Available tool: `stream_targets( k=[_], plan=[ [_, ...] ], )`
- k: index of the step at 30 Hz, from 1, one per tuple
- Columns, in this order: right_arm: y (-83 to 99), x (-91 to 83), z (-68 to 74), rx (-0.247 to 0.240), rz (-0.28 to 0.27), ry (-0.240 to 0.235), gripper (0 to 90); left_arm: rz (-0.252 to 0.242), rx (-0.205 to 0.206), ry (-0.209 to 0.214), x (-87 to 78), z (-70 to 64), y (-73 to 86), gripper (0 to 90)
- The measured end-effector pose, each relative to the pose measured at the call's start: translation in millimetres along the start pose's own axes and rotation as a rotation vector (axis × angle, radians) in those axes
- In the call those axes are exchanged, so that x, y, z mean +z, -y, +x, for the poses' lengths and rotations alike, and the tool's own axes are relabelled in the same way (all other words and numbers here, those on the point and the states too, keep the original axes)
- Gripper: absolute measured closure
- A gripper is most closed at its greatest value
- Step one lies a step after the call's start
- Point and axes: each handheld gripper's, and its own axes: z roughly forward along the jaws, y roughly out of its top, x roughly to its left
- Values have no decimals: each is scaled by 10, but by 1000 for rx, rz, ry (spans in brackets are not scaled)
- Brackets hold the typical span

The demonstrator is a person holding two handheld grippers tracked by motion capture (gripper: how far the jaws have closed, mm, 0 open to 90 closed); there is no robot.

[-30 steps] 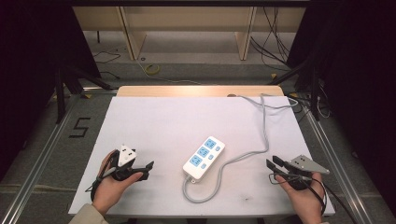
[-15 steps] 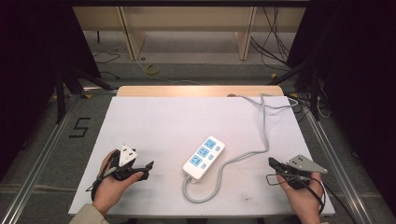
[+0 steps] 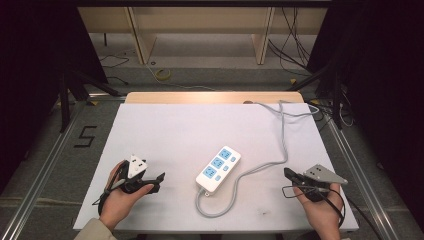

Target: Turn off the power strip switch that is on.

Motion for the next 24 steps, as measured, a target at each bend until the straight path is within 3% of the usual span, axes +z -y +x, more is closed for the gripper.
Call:
stream_targets(
  k=[24],
  plan=[
    [-103,72,100,-31,-7,-29,900,-3,9,-6,9,-16,-4,193]
  ],
)
